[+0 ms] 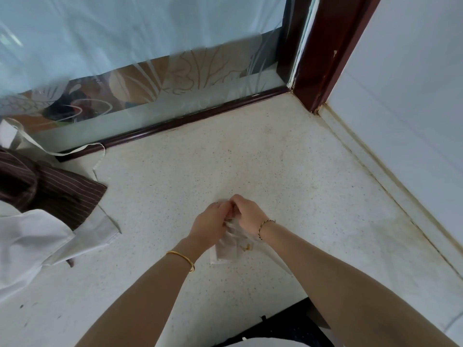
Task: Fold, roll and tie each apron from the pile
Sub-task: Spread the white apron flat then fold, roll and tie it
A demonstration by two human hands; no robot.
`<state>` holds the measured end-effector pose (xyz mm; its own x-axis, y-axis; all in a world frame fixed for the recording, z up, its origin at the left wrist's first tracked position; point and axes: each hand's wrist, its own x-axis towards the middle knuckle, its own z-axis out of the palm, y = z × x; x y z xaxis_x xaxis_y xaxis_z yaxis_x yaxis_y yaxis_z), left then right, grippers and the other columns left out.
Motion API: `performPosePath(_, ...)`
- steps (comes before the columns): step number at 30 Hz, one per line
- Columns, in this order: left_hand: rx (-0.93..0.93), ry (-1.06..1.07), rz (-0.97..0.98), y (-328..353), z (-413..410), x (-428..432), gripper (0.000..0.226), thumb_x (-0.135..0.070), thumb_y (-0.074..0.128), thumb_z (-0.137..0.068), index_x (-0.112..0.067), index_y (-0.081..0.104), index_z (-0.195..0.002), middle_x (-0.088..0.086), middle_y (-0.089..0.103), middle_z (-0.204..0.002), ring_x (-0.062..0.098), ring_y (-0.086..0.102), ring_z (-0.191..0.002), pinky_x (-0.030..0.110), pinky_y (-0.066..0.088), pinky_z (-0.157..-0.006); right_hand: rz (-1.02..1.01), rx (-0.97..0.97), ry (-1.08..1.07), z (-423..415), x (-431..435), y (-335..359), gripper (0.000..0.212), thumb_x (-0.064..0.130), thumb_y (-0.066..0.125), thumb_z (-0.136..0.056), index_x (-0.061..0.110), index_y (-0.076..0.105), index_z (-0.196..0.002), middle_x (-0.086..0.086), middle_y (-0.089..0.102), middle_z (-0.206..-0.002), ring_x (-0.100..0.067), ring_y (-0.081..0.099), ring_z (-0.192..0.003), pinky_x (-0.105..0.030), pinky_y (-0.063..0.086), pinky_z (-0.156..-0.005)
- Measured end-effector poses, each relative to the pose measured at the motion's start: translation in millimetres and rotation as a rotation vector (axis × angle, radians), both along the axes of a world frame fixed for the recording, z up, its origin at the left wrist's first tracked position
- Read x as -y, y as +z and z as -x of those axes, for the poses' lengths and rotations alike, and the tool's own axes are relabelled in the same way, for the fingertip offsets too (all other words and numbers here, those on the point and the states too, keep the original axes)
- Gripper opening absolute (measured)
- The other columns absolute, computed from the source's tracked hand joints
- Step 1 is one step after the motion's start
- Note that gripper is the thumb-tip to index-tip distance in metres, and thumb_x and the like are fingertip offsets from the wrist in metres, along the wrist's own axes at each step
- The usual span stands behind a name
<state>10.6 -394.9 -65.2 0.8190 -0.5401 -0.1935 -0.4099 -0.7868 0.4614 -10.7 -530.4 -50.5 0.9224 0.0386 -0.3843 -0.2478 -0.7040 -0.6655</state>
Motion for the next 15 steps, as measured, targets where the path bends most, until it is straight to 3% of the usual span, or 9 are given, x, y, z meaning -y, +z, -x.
performPosePath(3,0.127,-0.023,-0.036,-3.3,2.2,1.6,0.029,-0.009,0.051,-0.09,-0.012,0.05,-0.119,0.001,0.049,-0.115,0.017,0.046,-0.107,0.026,0.048,-0.075,0.012,-0.021,-0.026,-3.0,-2.6,-1.4,0.016,0.009,0.046,-0.093,0.009,0.054,-0.106,-0.009,0.062,-0.098,-0.024,0.058,-0.09,-0.034,0.049,-0.082)
performPosePath(7,0.148,-0.013,-0.088,-6.0,4.6,-0.4,0.034,-0.006,0.054,-0.088,-0.009,0.048,-0.121,0.006,0.045,-0.122,0.02,0.044,-0.112,0.028,0.05,-0.081,-0.041,-0.058,-0.034,-3.4,-6.2,1.2,0.021,0.013,0.056,-0.091,0.004,0.06,-0.11,-0.012,0.064,-0.105,-0.025,0.06,-0.099,-0.028,0.047,-0.083)
performPosePath(9,0.152,-0.011,-0.087,-7.3,5.5,-1.7,0.031,-0.007,0.053,-0.09,-0.009,0.047,-0.121,0.006,0.044,-0.122,0.02,0.044,-0.112,0.028,0.049,-0.084,-0.047,-0.06,-0.046,-4.4,-6.7,1.3,0.021,0.011,0.057,-0.091,0.003,0.062,-0.109,-0.014,0.066,-0.106,-0.025,0.062,-0.096,-0.02,0.046,-0.074)
performPosePath(12,0.14,-0.009,-0.073,-7.8,7.6,-4.3,0.025,-0.011,0.05,-0.093,-0.009,0.045,-0.118,0.007,0.043,-0.121,0.02,0.045,-0.11,0.029,0.048,-0.085,-0.096,-0.103,-0.081,-3.9,-7.0,1.7,0.019,0.007,0.05,-0.094,0.004,0.066,-0.105,-0.012,0.066,-0.101,-0.012,0.059,-0.074,-0.004,0.038,-0.052)
performPosePath(13,0.136,-0.005,-0.065,-7.6,8.5,-4.9,0.023,-0.012,0.048,-0.094,-0.008,0.044,-0.117,0.007,0.043,-0.12,0.02,0.046,-0.109,0.029,0.048,-0.085,-0.098,-0.101,-0.087,-4.0,-7.3,1.4,0.021,0.006,0.049,-0.095,0.005,0.067,-0.106,-0.011,0.066,-0.1,-0.012,0.06,-0.076,-0.005,0.04,-0.055)
performPosePath(15,0.148,-0.002,-0.058,-7.9,9.0,-5.8,0.021,-0.012,0.044,-0.096,-0.008,0.044,-0.116,0.007,0.043,-0.119,0.02,0.046,-0.106,0.027,0.047,-0.084,-0.073,-0.078,-0.061,-5.3,-7.8,-1.0,0.024,0.007,0.048,-0.094,0.008,0.068,-0.107,-0.011,0.068,-0.103,-0.022,0.063,-0.092,-0.02,0.049,-0.075)
